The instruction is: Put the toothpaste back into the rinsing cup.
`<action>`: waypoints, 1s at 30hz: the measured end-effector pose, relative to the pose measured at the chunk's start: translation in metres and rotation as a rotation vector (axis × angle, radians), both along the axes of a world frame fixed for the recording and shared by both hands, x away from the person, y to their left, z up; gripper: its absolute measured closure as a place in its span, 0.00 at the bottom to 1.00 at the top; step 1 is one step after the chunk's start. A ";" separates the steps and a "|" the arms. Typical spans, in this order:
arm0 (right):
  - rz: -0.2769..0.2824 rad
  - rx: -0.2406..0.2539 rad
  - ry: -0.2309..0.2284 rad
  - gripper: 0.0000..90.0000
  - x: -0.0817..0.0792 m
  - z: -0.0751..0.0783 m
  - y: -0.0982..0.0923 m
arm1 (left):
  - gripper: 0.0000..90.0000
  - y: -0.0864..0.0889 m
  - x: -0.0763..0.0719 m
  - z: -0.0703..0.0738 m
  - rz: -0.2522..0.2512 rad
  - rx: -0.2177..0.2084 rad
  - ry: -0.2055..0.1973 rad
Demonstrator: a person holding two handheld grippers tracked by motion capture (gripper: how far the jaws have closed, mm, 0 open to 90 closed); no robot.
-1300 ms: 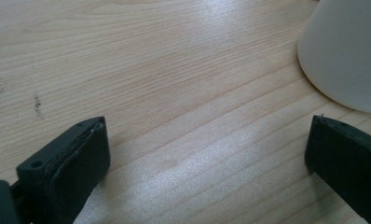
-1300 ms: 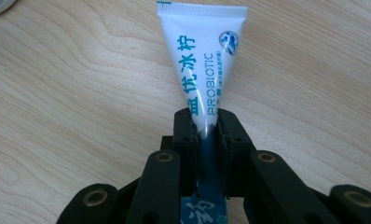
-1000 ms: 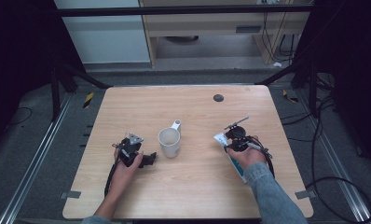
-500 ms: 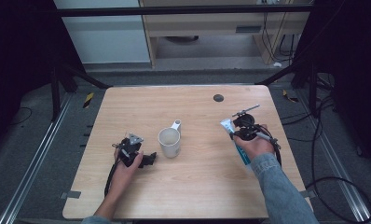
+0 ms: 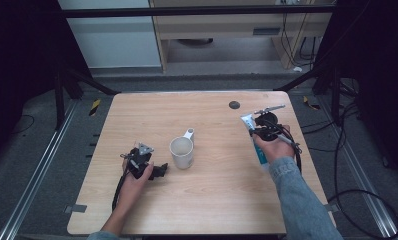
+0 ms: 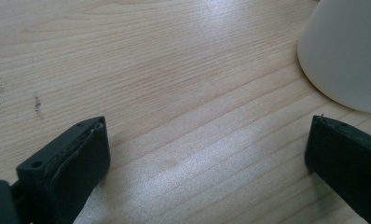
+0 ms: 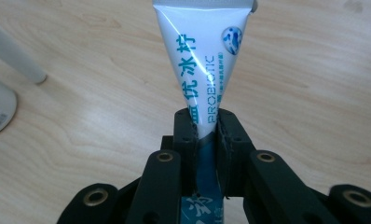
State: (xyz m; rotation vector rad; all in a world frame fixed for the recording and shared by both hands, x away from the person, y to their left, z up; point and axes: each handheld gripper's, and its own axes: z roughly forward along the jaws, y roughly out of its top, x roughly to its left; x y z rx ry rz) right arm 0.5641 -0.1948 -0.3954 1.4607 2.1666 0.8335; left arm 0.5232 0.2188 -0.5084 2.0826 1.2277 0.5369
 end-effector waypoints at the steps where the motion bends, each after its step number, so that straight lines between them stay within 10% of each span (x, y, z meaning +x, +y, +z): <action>1: -0.003 -0.001 -0.011 0.89 0.000 0.000 0.001 | 0.00 0.000 0.000 0.000 0.000 0.000 0.000; 30: -0.001 0.112 -0.289 0.89 0.003 0.016 0.041 | 0.00 0.000 0.000 0.000 0.001 -0.002 -0.001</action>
